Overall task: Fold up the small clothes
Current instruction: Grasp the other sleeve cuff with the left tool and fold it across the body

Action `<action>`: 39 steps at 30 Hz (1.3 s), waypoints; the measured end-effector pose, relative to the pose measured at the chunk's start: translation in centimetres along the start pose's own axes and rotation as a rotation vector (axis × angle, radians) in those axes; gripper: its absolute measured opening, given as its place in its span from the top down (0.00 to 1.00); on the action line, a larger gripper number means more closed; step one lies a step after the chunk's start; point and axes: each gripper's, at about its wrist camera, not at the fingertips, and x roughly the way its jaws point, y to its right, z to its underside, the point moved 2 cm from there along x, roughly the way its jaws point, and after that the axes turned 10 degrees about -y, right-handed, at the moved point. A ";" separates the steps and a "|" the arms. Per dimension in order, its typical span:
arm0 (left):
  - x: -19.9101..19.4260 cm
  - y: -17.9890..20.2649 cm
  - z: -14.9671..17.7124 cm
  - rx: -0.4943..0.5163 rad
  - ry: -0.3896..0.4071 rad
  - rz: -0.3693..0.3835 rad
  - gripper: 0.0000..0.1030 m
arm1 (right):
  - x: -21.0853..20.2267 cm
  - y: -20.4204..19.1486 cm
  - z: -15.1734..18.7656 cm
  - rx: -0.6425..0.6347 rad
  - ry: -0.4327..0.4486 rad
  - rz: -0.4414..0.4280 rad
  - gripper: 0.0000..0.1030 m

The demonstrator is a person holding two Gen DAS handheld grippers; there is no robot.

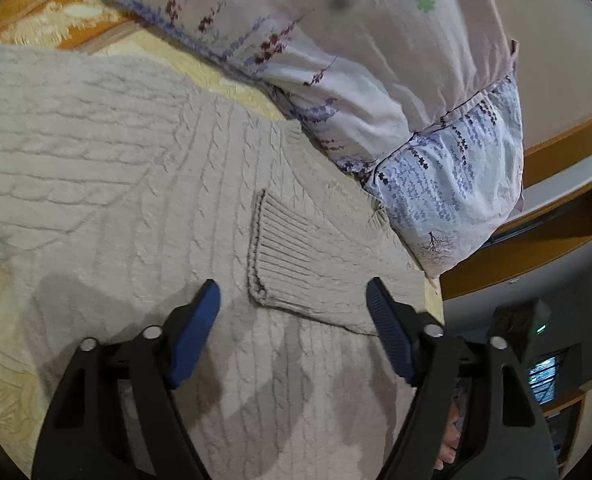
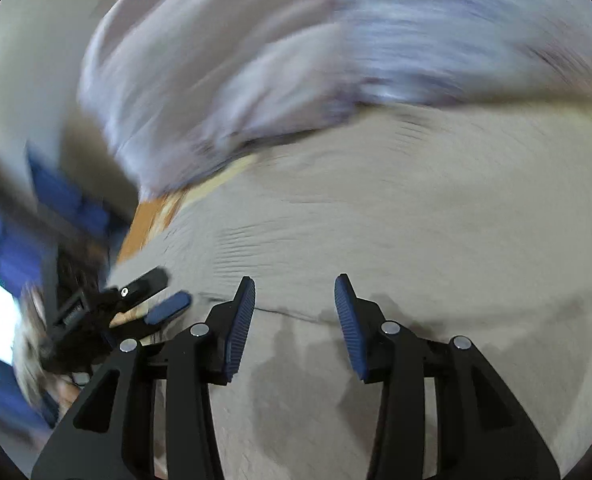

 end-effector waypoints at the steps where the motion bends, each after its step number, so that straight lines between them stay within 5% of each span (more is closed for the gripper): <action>1: 0.5 0.0 -0.1 -0.013 -0.016 0.011 0.37 | -0.9 1.6 0.3 0.064 0.010 -0.011 0.58; 7: 2.1 0.1 -0.6 -0.042 -0.054 0.003 0.51 | -6.2 11.6 4.2 0.452 0.126 -0.069 0.62; 16: 3.7 -0.1 -2.1 -0.075 -0.068 -0.014 0.78 | -6.5 14.7 3.7 0.545 0.213 -0.038 0.69; 18: 4.0 0.0 -2.5 -0.066 -0.066 -0.028 0.91 | -6.8 15.0 3.5 0.544 0.246 -0.035 0.83; 20: 4.0 0.5 -3.1 -0.043 -0.053 -0.052 0.92 | -7.0 15.1 3.3 0.531 0.264 -0.025 0.91; 25: 2.0 2.3 -4.3 0.076 0.044 -0.105 0.93 | -8.1 13.3 3.4 0.439 0.340 -0.003 0.92; 30: 3.5 0.4 -4.1 0.047 -0.032 -0.214 0.92 | -6.5 13.4 3.4 0.439 0.246 0.110 0.92; 33: 3.2 0.2 -3.7 0.052 -0.040 -0.217 0.89 | -6.8 12.8 3.7 0.428 0.235 0.179 0.86; 35: 2.1 0.2 -3.5 0.049 -0.042 -0.200 0.79 | -7.6 11.9 4.0 0.407 0.246 0.222 0.82; 39: -2.6 -0.6 -2.3 0.059 0.018 -0.175 0.50 | -9.4 9.2 4.4 0.294 0.308 0.271 0.53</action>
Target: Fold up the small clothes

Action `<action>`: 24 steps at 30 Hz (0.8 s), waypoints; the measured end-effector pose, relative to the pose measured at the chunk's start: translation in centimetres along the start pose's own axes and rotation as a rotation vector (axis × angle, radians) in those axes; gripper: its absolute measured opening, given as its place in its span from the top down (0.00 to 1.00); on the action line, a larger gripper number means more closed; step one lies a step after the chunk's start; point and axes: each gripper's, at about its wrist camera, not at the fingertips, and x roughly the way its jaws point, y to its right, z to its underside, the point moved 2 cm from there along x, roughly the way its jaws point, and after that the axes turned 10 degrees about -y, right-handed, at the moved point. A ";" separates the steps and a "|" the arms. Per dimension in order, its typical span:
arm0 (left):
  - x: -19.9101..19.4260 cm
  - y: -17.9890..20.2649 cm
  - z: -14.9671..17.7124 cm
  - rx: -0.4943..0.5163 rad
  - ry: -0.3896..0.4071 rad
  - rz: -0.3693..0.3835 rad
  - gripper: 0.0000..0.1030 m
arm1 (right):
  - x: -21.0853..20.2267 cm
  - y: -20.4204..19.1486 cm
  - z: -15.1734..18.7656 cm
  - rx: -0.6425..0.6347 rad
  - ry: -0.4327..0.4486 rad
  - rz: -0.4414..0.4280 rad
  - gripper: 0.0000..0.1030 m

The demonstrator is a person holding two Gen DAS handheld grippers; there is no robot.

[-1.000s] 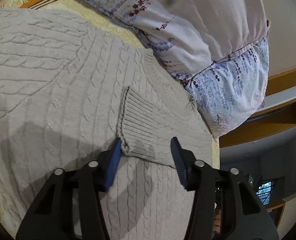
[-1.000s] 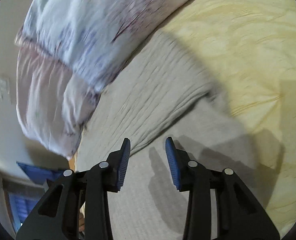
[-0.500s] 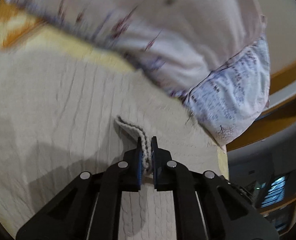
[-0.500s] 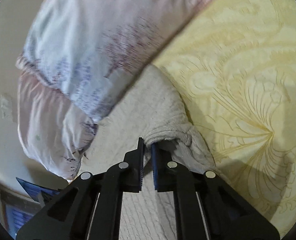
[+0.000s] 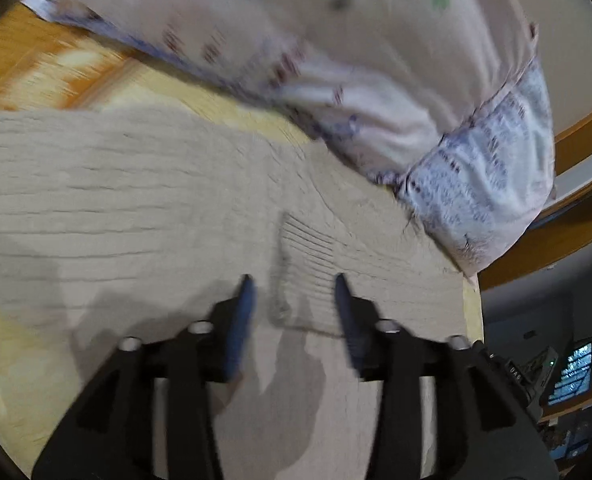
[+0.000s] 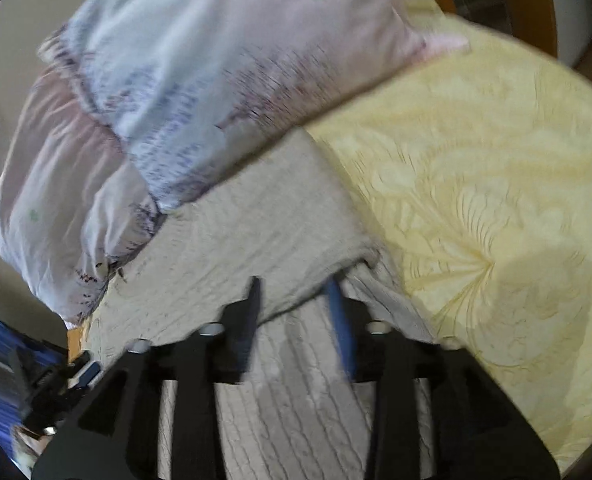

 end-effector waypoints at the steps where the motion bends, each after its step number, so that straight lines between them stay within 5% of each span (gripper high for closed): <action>1: -1.8 -0.9 0.5 -0.008 0.031 -0.004 0.46 | -0.2 -0.7 0.0 -0.032 0.008 0.004 0.52; 11: -14.5 -13.1 3.2 -0.302 0.239 -0.105 0.44 | 6.1 -7.4 0.9 -0.248 -0.188 -0.034 0.47; 24: -15.5 -22.3 2.8 -0.635 0.316 -0.034 0.61 | 5.7 -7.3 1.9 -0.251 -0.198 -0.057 0.43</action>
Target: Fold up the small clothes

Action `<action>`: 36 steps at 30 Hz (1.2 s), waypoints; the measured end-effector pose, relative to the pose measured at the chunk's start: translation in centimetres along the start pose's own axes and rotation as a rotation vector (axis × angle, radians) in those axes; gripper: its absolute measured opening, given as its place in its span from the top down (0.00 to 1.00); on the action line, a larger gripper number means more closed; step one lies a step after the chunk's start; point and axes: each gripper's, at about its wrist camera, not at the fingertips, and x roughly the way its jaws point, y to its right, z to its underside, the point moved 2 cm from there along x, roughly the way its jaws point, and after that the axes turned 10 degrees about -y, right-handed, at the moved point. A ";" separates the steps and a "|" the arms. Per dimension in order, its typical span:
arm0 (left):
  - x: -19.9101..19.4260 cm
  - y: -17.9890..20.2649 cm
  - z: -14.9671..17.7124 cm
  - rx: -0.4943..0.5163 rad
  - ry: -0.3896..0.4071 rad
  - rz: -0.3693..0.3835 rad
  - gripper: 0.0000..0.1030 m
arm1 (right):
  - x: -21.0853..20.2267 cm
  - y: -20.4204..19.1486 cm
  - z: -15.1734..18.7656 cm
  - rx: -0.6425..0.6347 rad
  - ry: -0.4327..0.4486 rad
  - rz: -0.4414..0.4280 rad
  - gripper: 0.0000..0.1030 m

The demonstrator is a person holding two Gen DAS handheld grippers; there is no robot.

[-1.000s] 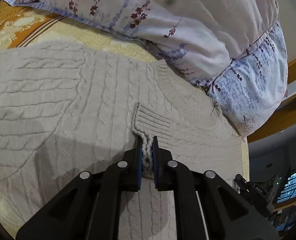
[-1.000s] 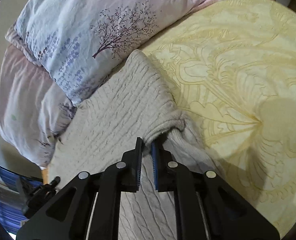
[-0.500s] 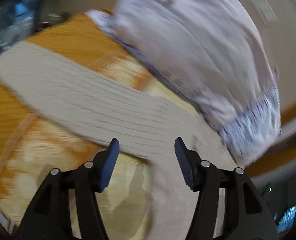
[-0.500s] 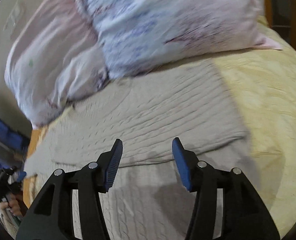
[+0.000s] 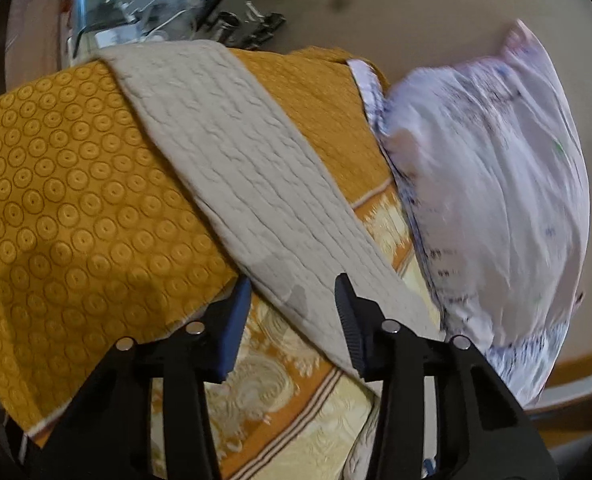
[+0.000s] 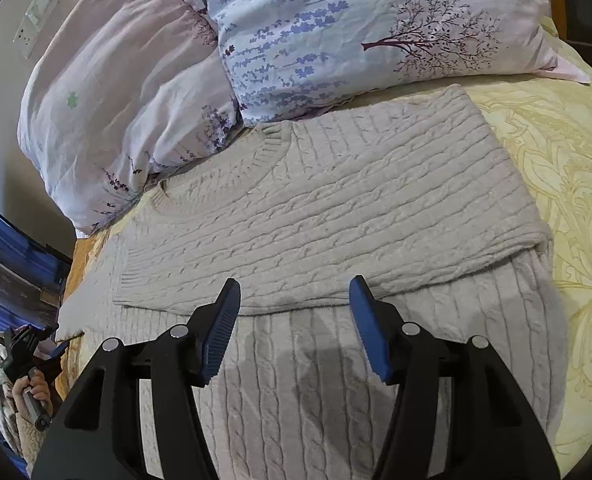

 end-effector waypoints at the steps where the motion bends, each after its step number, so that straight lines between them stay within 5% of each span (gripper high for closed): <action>1: 0.0 -0.3 -0.2 -0.017 0.007 0.009 0.63 | 0.0 0.0 0.0 0.002 -0.001 -0.001 0.43; 10: -0.8 -2.0 -2.0 -0.125 0.072 0.067 0.67 | 0.4 0.1 0.1 -0.002 -0.012 -0.015 0.43; 14: -0.5 -2.8 -2.8 -0.166 0.082 0.093 0.88 | 0.3 0.3 0.2 -0.001 -0.011 -0.024 0.43; 19: -0.9 -2.2 -2.7 -0.168 0.118 0.140 0.94 | -0.2 0.7 0.5 -0.001 -0.005 -0.033 0.43; 26: -2.5 5.7 0.1 0.002 0.150 0.280 0.95 | -1.6 1.6 0.5 0.007 0.034 -0.038 0.43; 36: 4.8 21.7 12.0 0.345 -0.121 0.512 0.95 | -2.5 3.5 0.8 0.026 0.051 -0.041 0.43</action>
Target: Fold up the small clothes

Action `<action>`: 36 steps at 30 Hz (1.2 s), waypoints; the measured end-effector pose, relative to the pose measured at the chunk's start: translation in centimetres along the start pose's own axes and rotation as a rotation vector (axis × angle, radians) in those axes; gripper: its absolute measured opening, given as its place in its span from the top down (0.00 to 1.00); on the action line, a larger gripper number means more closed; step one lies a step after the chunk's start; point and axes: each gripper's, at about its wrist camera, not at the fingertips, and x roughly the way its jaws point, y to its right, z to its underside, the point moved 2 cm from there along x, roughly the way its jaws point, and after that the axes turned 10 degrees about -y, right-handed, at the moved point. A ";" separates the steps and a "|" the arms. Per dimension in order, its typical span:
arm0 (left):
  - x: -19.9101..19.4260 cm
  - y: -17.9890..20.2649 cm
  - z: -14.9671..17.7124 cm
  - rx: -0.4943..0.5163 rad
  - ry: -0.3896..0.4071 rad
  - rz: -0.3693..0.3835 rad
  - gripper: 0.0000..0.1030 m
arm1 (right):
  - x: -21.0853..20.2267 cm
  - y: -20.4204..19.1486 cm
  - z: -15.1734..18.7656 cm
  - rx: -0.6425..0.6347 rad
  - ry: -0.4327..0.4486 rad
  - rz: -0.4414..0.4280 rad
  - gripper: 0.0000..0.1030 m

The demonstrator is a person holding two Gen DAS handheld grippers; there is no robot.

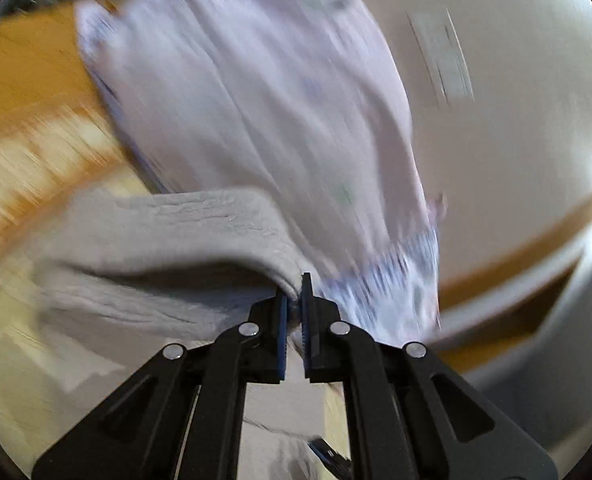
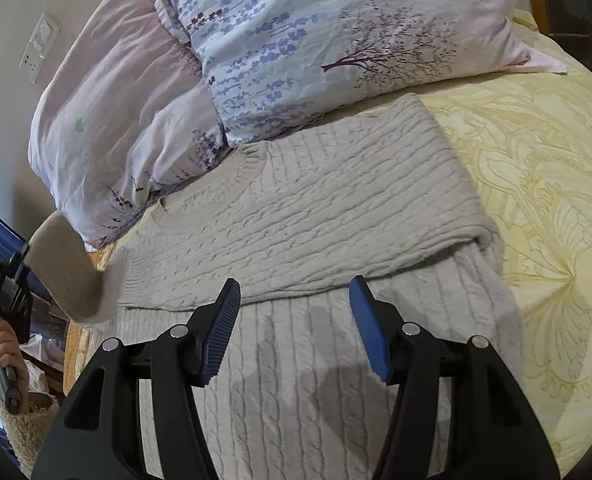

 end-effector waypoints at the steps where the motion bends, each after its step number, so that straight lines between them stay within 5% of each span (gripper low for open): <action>1: 2.2 0.5 1.0 0.011 -0.042 0.011 0.95 | 0.0 0.3 0.1 0.006 -0.001 -0.001 0.43; 4: 7.8 1.0 4.1 0.020 -0.151 0.004 0.95 | -0.1 0.8 0.3 0.009 -0.008 -0.001 0.43; 9: 15.0 -0.4 8.8 0.024 -0.333 -0.131 0.93 | -0.4 1.0 0.5 -0.007 -0.017 0.015 0.43; 12: 16.3 -0.9 10.0 0.063 -0.401 -0.179 0.75 | -0.7 0.8 0.4 -0.024 -0.018 0.025 0.43; 17: 11.5 0.6 10.0 0.178 -0.427 -0.127 0.47 | -1.0 -1.3 0.0 -0.121 -0.020 0.042 0.43; 19: 8.9 0.5 9.0 0.226 -0.385 -0.155 0.47 | -0.9 -3.3 -0.1 -0.202 -0.024 0.043 0.43; 23: 4.6 -2.0 6.5 0.253 -0.295 -0.351 0.55 | 0.3 -9.8 0.5 -0.459 -0.025 0.056 0.43; 28: 4.8 -5.7 6.2 0.222 -0.347 -0.498 0.71 | 3.2 -19.1 2.8 -0.819 0.012 0.085 0.45; 32: 4.6 -7.1 5.8 0.198 -0.342 -0.526 0.80 | 6.7 -23.8 4.8 -1.028 0.031 0.173 0.53; 36: 4.0 -8.0 5.4 0.180 -0.334 -0.524 0.86 | 10.4 -25.6 4.6 -1.058 -0.041 0.188 0.61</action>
